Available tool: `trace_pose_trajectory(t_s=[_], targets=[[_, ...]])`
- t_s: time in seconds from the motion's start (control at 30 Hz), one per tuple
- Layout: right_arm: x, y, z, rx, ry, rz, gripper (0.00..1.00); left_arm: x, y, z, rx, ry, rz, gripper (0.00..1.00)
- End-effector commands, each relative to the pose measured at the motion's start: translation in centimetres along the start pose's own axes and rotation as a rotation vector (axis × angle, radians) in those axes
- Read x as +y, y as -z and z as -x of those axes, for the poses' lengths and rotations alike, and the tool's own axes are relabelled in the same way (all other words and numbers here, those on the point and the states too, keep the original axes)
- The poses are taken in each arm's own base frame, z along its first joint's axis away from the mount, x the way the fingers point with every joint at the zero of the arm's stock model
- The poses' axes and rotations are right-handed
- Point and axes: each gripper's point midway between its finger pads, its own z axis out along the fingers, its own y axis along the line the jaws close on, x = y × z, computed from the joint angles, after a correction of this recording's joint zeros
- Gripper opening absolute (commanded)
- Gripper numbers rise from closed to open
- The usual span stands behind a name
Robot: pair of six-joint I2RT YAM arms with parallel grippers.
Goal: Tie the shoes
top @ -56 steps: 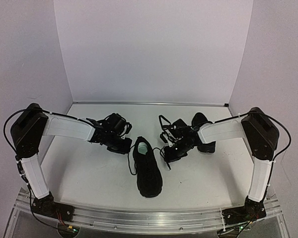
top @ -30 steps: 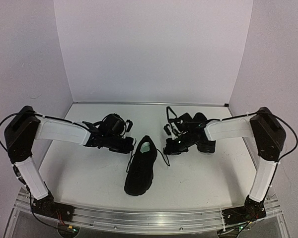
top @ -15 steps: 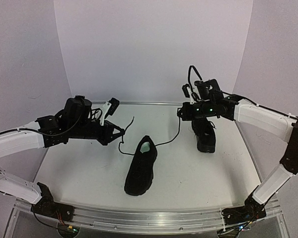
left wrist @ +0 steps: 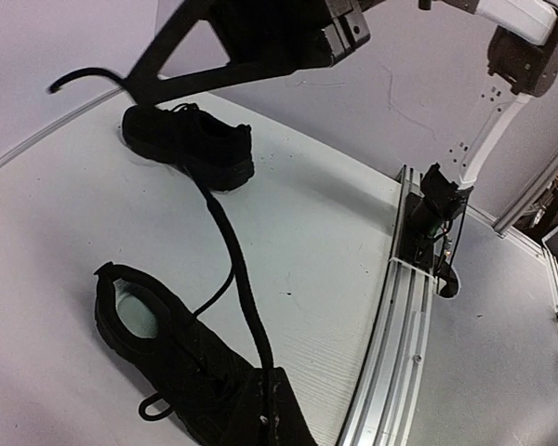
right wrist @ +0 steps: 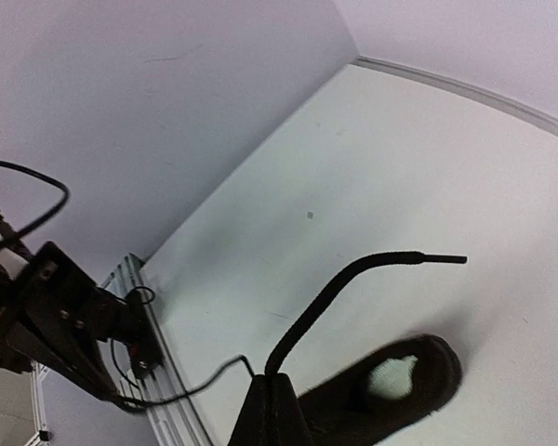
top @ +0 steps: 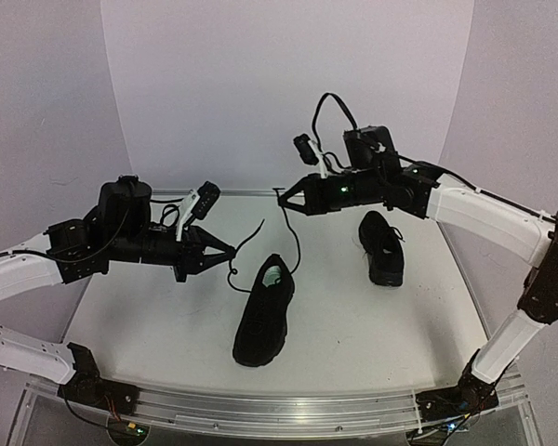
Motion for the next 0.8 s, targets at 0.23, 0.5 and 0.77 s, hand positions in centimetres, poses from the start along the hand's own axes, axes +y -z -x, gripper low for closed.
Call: trace_pose_trajectory(t_s=[0.23, 0.5, 0.77], targets=[[4.5, -12.5, -2.4, 0.113, 0.014, 0.167, 0.0, -4.0, 2.7, 0.8, -0.089, -0.169, -0.156, 0.0], [5.6, -19.0, -5.2, 0.181, -0.035, 0.244, 0.03, -3.9, 2.4, -0.5, -0.052, -0.157, -0.161, 0.0], [5.6, -17.8, -5.7, 0.198, -0.048, 0.235, 0.72, -3.4, 1.8, -1.2, -0.026, -0.152, -0.145, 0.0]])
